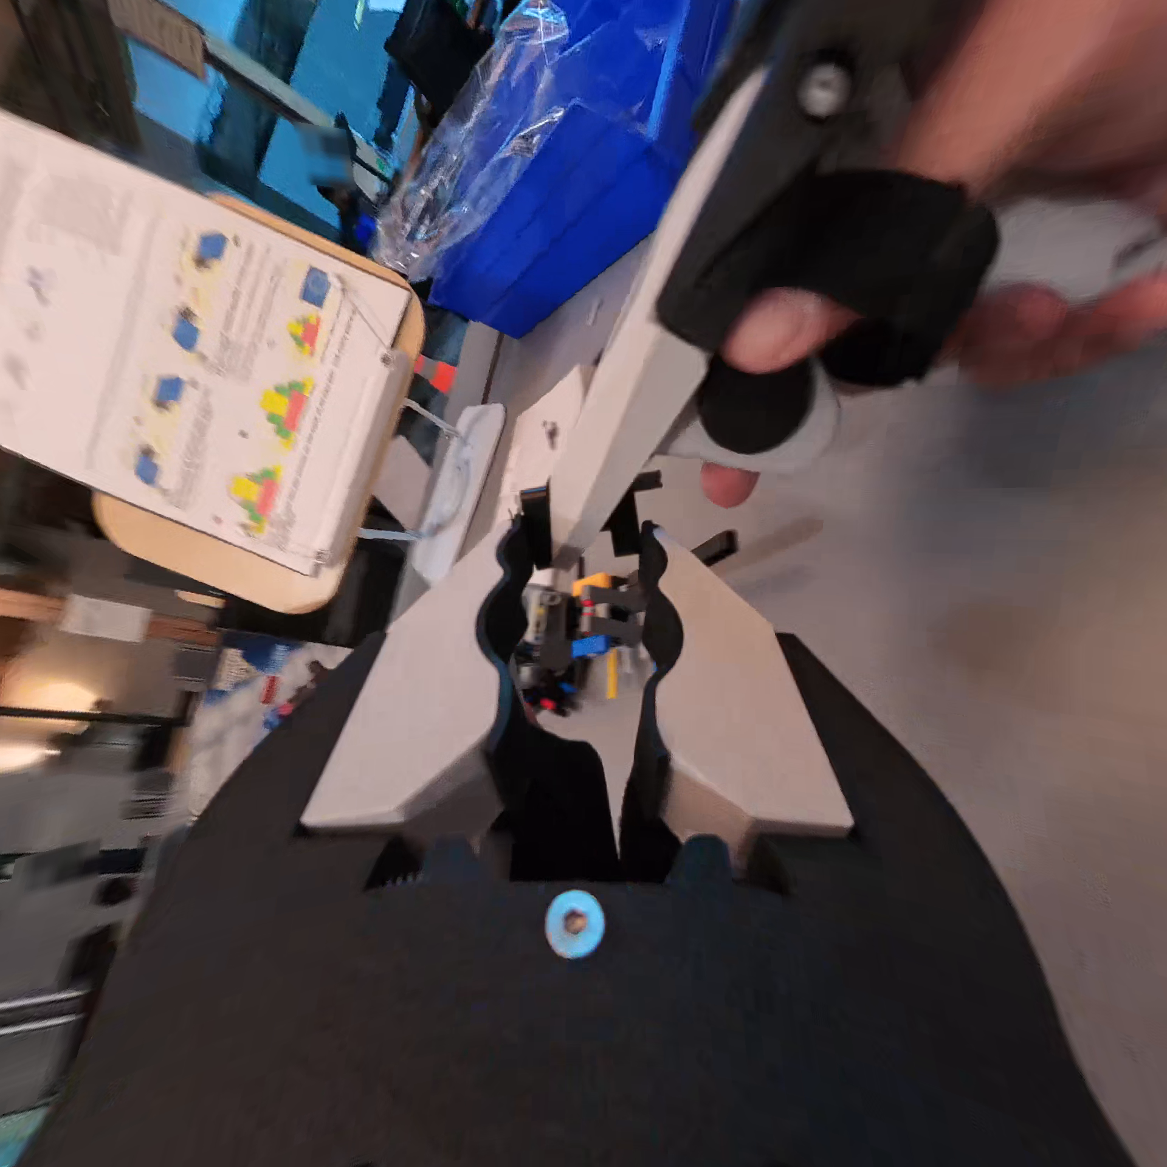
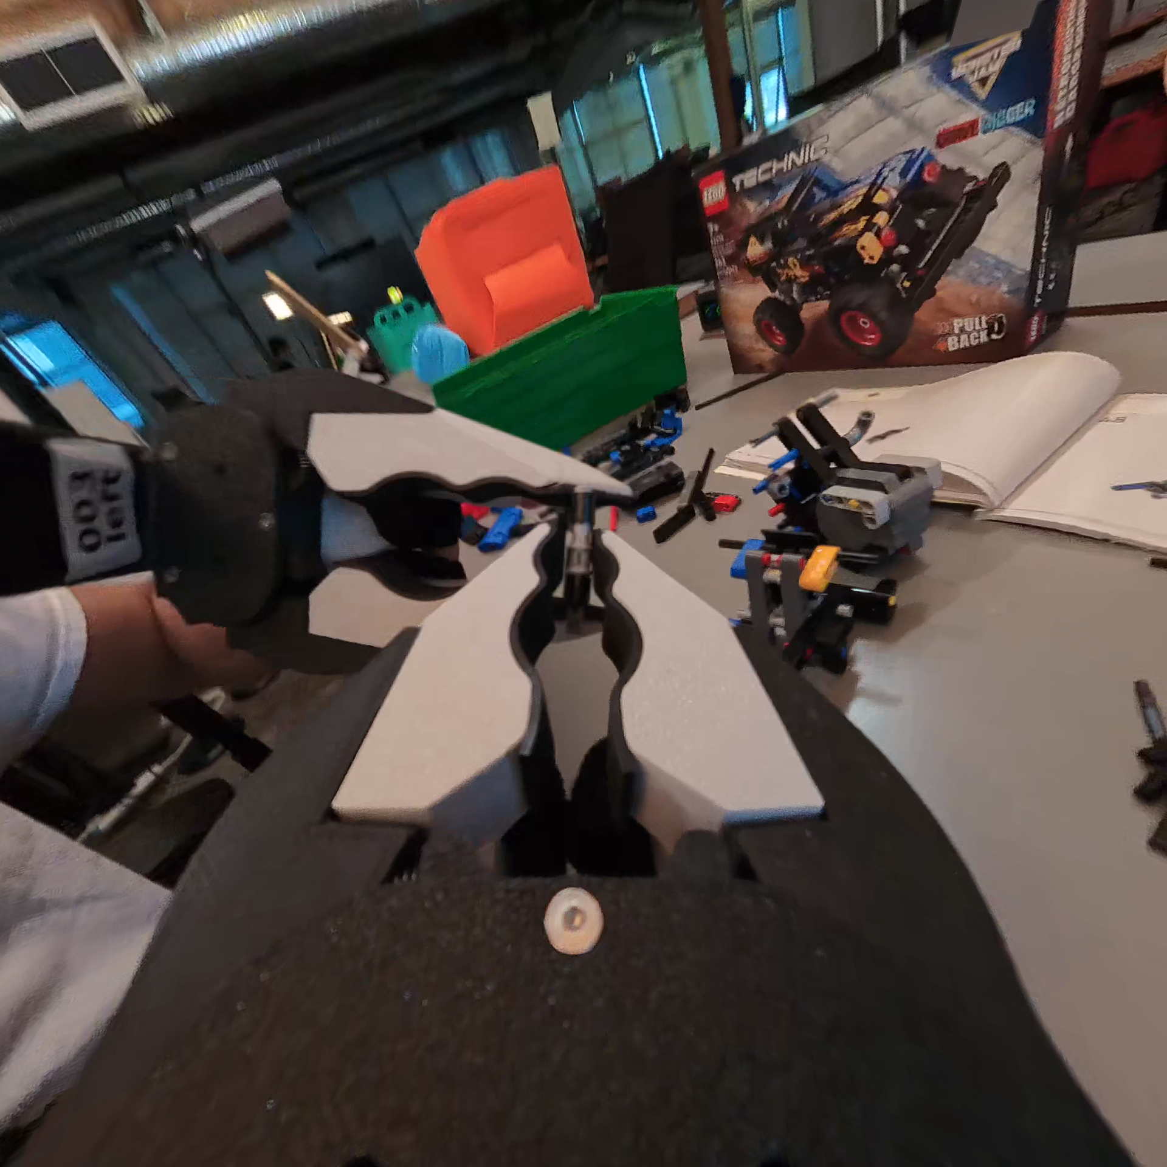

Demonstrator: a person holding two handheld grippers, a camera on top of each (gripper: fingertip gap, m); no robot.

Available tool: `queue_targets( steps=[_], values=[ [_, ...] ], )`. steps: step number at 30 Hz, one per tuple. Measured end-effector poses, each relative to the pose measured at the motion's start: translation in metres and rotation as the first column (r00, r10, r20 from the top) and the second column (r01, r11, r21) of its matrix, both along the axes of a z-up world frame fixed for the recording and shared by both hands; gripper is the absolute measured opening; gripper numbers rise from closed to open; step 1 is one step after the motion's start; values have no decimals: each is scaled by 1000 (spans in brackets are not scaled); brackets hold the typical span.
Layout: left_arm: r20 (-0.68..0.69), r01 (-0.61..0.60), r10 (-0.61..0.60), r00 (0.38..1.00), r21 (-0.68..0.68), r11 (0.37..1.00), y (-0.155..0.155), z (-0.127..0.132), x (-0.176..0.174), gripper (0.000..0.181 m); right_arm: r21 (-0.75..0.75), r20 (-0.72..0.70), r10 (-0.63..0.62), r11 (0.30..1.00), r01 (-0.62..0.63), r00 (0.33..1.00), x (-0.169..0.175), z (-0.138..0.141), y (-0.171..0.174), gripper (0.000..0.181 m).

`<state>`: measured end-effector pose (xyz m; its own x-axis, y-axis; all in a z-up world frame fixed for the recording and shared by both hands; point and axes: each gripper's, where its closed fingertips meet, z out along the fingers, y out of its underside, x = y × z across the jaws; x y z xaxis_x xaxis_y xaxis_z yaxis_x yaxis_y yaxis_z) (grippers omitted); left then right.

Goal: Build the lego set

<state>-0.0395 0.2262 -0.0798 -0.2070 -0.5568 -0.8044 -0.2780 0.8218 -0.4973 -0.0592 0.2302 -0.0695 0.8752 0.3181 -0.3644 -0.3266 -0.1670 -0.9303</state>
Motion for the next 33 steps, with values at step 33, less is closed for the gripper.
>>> queue_targets(
  steps=[33],
  values=[
    [121, 26, -16, 992, -85, 996, 75, -12, 13, 28, -145, 125, 325, 941, -306, 937, 14, -17, 72, 19]
  ],
)
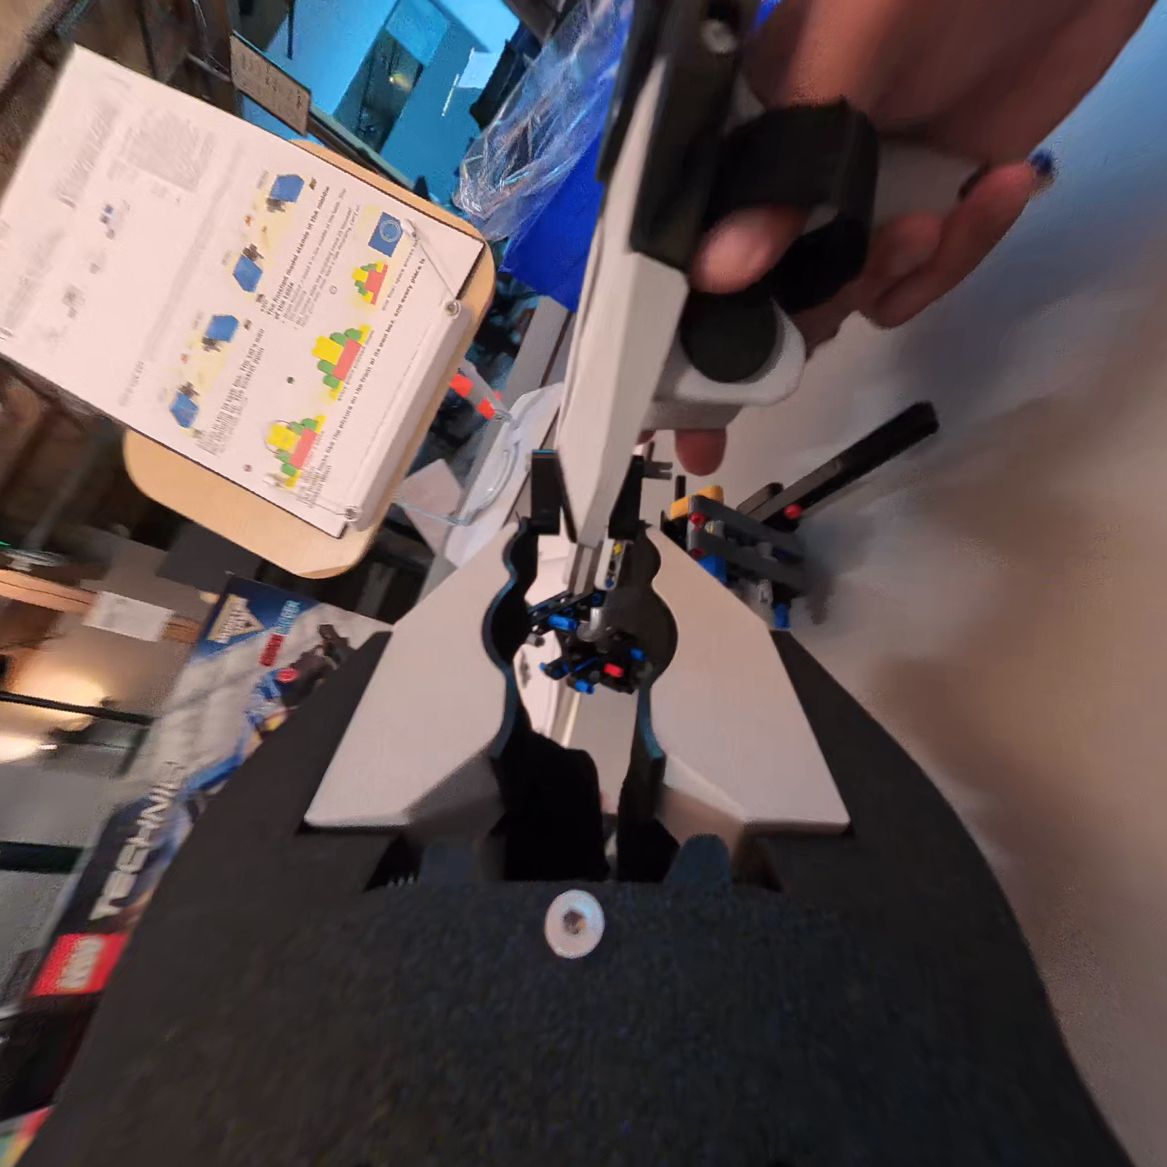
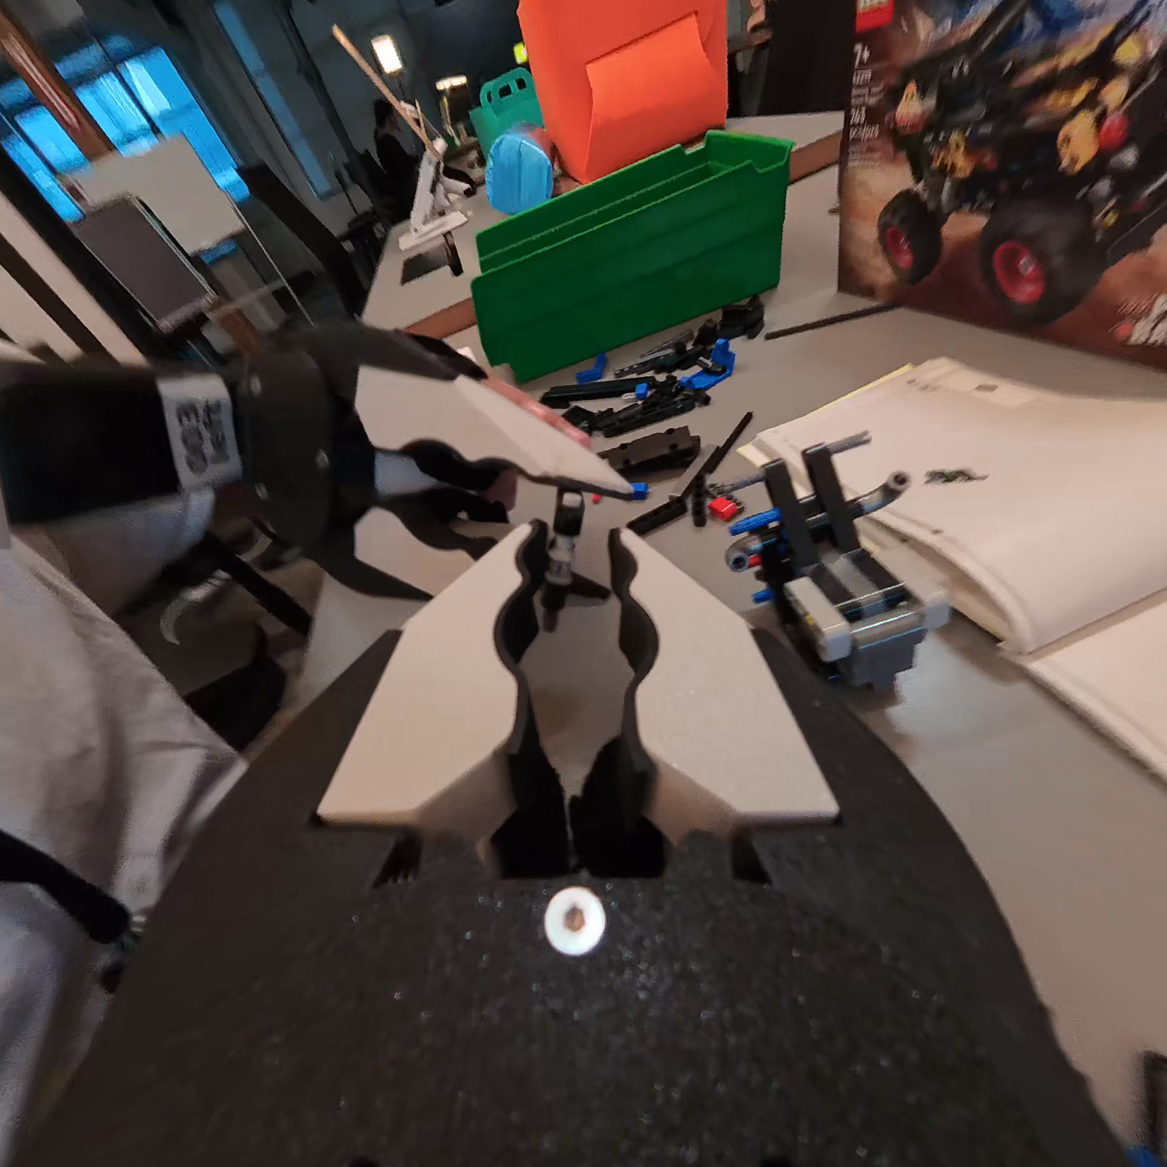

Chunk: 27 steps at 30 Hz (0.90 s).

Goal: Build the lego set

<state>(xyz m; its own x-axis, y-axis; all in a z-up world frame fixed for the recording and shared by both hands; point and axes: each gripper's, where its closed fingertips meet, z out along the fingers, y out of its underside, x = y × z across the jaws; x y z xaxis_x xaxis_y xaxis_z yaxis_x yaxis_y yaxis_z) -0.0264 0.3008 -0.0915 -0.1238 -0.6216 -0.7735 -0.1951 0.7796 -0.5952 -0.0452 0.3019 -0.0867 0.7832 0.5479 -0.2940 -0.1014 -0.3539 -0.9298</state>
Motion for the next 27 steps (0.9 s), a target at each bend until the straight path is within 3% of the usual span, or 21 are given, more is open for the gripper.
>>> queue_targets(
  steps=[3, 6, 11, 15, 17, 20, 22, 27],
  values=[
    [-41, 34, -42, 998, -175, 984, 2, 1, -1, 28, 126, 185, -4, 992, -20, 983, 7, 11, -7, 33],
    [-34, 122, -151, 988, -430, 895, -7, 8, -3, 28, 183, 314, 13, 980, -74, 949, 13, 20, -15, 42],
    [97, 321, -366, 925, -715, 622, -28, 32, -14, 28, 254, 151, 213, 935, -246, 965, 8, 43, -30, 48],
    [268, 446, -429, 862, -804, 393, -38, 52, -23, 28, 381, -37, 331, 877, -293, 943, -6, 65, -32, 50],
    [323, 474, -428, 844, -822, 316, -41, 57, -25, 28, 436, -42, 325, 857, -275, 945, -17, 66, -28, 55],
    [351, 493, -423, 835, -819, 294, -44, 60, -26, 28, 479, 14, 292, 838, -263, 956, -30, 65, -26, 54],
    [356, 494, -413, 838, -816, 299, -44, 59, -26, 28, 529, -17, 271, 819, -221, 963, -27, 75, -27, 41],
    [351, 489, -415, 839, -820, 296, -47, 55, -24, 28, 486, -51, 298, 841, -237, 953, -30, 70, -26, 40]
  ],
)
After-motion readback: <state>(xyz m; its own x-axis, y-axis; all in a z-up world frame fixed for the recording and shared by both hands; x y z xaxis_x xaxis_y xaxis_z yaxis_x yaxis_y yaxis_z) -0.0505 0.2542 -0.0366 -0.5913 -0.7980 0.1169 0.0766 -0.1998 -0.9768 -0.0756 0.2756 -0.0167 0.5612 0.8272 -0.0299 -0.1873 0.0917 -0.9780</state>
